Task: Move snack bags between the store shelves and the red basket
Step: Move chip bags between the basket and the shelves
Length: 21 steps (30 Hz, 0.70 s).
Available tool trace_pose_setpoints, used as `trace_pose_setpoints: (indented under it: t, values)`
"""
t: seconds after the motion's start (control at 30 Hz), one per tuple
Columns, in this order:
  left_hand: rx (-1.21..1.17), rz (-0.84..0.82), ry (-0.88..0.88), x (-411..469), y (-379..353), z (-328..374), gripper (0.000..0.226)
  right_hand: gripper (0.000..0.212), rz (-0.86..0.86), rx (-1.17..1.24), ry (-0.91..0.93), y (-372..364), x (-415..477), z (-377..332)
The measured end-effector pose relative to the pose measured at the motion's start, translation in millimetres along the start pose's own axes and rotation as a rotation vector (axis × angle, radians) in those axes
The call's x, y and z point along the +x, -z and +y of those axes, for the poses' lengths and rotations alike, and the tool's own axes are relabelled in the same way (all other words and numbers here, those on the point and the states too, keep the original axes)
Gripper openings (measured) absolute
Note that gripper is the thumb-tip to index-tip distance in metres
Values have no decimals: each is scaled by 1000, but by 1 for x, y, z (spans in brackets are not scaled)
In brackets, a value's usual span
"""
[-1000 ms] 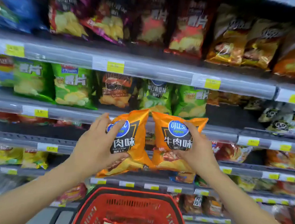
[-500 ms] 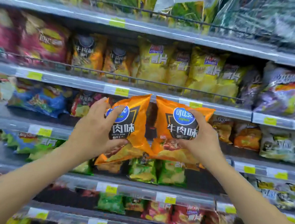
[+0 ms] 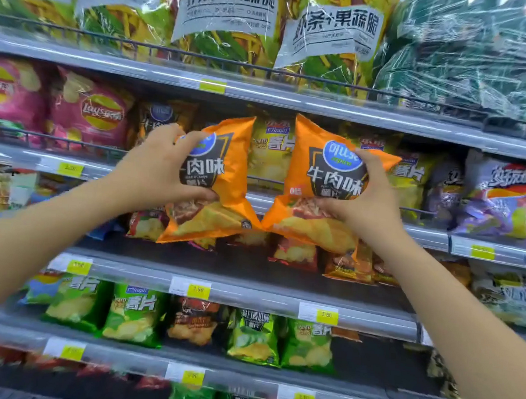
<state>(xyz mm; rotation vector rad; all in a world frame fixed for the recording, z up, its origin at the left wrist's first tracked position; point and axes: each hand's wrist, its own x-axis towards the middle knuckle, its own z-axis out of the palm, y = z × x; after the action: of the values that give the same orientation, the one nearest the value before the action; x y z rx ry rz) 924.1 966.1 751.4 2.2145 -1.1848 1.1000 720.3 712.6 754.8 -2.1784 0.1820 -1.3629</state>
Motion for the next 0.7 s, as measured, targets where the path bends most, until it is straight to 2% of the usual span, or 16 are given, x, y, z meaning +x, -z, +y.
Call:
trace_pose_setpoints:
  t: [0.1, 0.17, 0.23, 0.37, 0.53, 0.7]
  values:
    - [-216, -122, 100, 21, 7, -29, 107, 85, -30, 20, -63, -13, 20, -9]
    - [-377, -210, 183, 34, 9, -49, 96, 81, -75, 57, -137, -27, 36, -16]
    - [-452, -258, 192, 46, 9, -72, 90, 76, -150, 100, -221, -44, 52, -22]
    - [-266, -261, 106, 73, 10, -119, 107, 67, -244, 76, -267, -89, 83, -33]
    - [-18, -257, -14, 103, 2, -178, 118, 62, -163, 91, -170, -156, 117, -39]
    - [12, -202, -52, 125, -14, -221, 118, 64, -105, 59, -54, -217, 150, -41]
